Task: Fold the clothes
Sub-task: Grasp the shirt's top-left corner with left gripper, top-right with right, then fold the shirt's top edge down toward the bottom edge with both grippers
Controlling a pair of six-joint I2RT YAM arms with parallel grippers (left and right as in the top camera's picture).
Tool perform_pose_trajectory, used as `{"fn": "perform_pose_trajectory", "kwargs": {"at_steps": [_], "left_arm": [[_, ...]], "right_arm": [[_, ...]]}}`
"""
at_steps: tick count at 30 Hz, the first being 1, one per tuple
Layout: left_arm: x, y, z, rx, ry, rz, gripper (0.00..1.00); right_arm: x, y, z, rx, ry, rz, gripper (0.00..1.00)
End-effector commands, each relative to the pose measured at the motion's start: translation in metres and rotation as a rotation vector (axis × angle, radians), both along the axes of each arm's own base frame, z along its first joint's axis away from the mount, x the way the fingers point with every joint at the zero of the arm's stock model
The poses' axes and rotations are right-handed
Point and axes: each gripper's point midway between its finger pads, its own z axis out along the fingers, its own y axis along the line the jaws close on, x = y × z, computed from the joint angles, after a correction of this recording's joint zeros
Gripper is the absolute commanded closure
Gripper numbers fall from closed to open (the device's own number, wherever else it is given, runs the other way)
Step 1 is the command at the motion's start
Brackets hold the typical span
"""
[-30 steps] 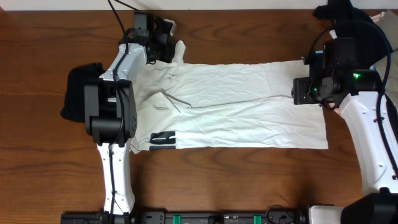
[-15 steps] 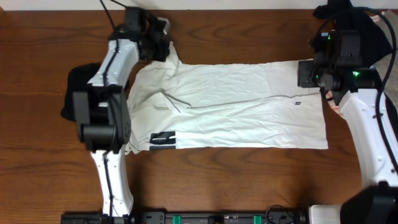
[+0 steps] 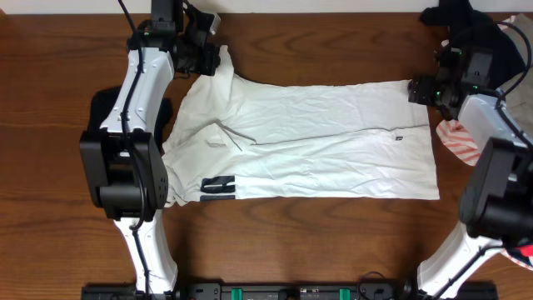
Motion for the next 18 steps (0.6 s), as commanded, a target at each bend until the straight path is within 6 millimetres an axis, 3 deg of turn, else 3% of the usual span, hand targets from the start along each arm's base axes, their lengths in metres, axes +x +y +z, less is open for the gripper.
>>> {"fn": "perform_pose_trajectory", "kwargs": {"at_steps": [1, 6, 13, 18], "left_arm": [[0.001, -0.001, 0.005, -0.017, -0.004, 0.002, 0.94], [-0.002, -0.002, 0.003, -0.016, 0.011, 0.001, 0.94], [-0.006, -0.002, 0.001, -0.015, 0.031, 0.001, 0.94], [-0.006, -0.002, 0.001, -0.015, 0.030, 0.001, 0.94]], "right_arm": [[0.009, 0.009, -0.015, 0.049, -0.021, 0.044, 0.27], [0.020, 0.007, -0.037, 0.043, -0.042, 0.045, 0.26], [0.037, 0.003, -0.040, 0.026, -0.116, 0.043, 0.26], [0.036, 0.003, -0.051, 0.030, -0.101, 0.043, 0.27]]}}
